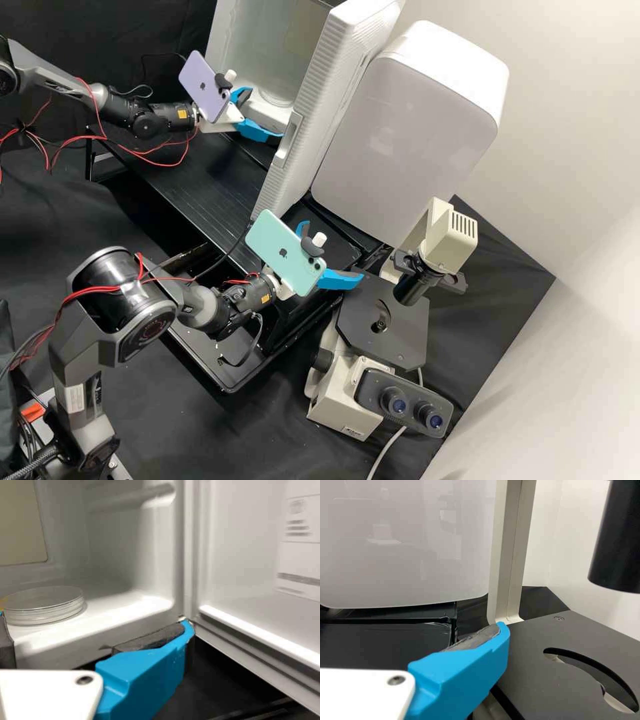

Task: Place the petri dish in the incubator

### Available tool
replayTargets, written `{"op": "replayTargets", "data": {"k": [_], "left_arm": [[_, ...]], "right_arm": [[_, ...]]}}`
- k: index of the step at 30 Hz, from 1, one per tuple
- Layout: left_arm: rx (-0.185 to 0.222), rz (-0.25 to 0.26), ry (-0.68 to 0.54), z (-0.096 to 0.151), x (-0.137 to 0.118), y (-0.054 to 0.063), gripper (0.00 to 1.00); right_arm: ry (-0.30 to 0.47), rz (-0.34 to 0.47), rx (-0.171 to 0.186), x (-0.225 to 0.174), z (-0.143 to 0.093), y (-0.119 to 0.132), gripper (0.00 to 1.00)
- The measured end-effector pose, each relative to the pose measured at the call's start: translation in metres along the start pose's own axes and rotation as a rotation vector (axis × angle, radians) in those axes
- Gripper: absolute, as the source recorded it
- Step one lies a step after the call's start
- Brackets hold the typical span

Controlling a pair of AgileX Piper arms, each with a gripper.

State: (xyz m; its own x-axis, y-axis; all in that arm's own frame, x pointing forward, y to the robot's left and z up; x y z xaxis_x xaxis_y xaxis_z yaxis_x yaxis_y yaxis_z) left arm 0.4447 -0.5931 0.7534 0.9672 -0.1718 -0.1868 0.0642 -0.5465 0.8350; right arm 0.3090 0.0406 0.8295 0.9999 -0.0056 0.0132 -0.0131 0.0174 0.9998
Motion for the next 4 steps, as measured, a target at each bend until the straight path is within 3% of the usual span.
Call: {"op": "replayTargets", "data": {"k": [4], "left_arm": [[0.016, 0.012, -0.029, 0.0, -0.02, -0.003, 1.0]], "right_arm": [[0.0, 0.0, 0.0, 0.0, 0.0, 0.0, 1.0]]}}
